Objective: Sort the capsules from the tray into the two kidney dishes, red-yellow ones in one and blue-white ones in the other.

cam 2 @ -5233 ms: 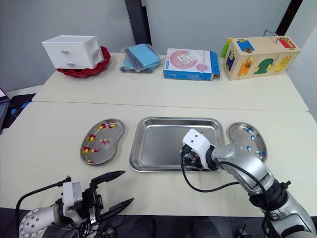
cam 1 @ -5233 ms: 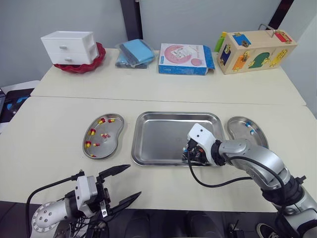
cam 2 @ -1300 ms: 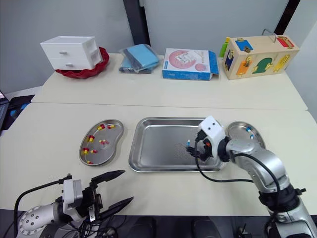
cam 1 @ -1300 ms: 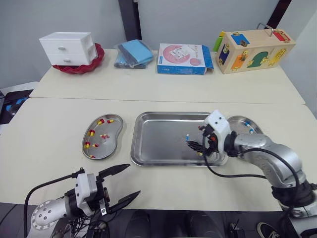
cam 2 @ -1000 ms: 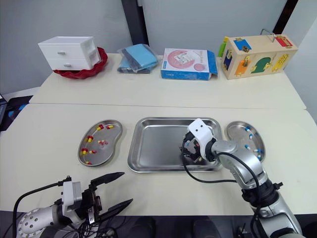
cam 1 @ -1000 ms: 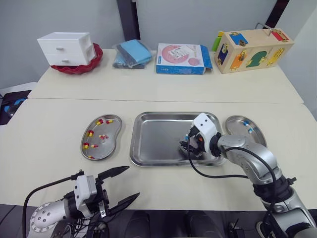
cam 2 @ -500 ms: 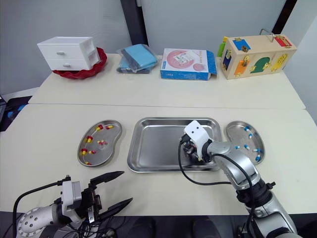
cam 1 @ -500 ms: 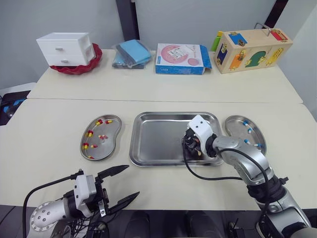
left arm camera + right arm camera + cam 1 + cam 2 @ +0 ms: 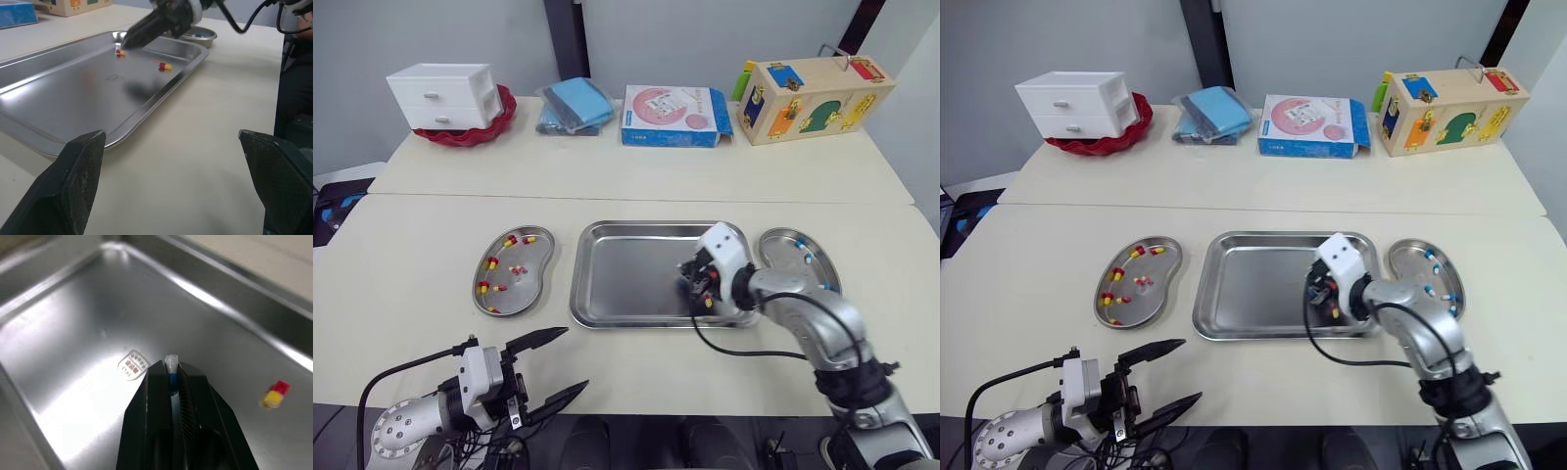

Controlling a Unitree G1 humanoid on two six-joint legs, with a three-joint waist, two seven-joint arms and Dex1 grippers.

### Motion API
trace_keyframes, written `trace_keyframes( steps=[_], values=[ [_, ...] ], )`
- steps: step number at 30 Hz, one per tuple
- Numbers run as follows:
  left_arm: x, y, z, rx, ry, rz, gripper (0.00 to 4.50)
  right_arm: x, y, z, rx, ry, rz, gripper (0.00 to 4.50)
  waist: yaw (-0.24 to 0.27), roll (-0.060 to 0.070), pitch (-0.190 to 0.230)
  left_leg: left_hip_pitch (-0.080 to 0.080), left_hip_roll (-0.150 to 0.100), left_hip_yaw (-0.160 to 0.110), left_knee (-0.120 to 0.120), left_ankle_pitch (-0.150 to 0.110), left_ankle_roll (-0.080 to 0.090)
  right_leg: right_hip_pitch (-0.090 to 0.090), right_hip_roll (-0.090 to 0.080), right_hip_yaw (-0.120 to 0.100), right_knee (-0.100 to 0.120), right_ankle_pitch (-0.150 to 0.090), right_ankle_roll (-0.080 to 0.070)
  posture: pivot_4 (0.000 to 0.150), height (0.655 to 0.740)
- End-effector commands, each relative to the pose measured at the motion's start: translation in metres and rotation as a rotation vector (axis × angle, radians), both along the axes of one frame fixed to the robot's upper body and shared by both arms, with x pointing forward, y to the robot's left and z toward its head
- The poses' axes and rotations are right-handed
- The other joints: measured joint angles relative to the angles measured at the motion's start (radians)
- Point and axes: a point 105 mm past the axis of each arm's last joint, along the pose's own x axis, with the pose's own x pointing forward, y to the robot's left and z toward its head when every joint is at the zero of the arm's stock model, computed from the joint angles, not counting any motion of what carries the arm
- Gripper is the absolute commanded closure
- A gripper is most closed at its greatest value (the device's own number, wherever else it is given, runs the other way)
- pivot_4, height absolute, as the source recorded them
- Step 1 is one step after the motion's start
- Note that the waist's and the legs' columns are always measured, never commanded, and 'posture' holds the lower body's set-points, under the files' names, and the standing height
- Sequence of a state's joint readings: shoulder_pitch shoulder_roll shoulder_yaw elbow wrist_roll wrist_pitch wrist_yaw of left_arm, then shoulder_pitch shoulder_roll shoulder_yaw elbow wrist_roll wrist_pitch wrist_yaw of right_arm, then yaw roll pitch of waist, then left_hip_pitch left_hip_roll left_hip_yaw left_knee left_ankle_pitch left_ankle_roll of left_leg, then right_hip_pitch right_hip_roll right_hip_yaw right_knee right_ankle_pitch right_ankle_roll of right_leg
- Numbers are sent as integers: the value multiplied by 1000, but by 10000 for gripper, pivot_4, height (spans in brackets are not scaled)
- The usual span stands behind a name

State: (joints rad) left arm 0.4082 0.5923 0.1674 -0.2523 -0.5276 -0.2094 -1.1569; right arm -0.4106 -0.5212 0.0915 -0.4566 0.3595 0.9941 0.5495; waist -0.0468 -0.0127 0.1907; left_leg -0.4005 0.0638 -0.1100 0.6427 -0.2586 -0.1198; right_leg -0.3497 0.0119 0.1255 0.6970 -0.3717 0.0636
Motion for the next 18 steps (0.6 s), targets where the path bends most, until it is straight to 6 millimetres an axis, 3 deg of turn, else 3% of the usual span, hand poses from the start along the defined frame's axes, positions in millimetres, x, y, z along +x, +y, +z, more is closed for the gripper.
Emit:
trace_keyframes(
  steps=[1, 6, 9, 18],
  values=[
    [0, 2, 4, 8, -27, -13, 0, -13, -36, 27, 2, -84, 21, 44875, 3, 0, 0, 0, 0, 0, 0, 0, 0, 0, 0, 0, 0, 0, 0, 1500, 7400],
    [2, 1, 2, 9, -27, -32, 0, -25, -111, 27, -108, -51, -96, 44875, 9, 0, 0, 0, 0, 1, 0, 0, 0, 1, 0, 0, 0, 0, 0, 1500, 7400],
    [3, 1, 1, 8, -27, -38, 0, -28, -143, 22, -163, -29, -167, 44875, 5, 0, 0, 1, 0, 1, 0, 0, 0, 2, 0, 1, 0, 0, 0, 1500, 7400],
    [5, 0, 1, 8, -29, -52, 0, -19, -165, 14, -187, -31, -253, 44875, -7, 0, 0, 1, 0, 2, 1, 0, 0, 2, 0, 1, 0, 0, 0, 1500, 7400]
  ],
)
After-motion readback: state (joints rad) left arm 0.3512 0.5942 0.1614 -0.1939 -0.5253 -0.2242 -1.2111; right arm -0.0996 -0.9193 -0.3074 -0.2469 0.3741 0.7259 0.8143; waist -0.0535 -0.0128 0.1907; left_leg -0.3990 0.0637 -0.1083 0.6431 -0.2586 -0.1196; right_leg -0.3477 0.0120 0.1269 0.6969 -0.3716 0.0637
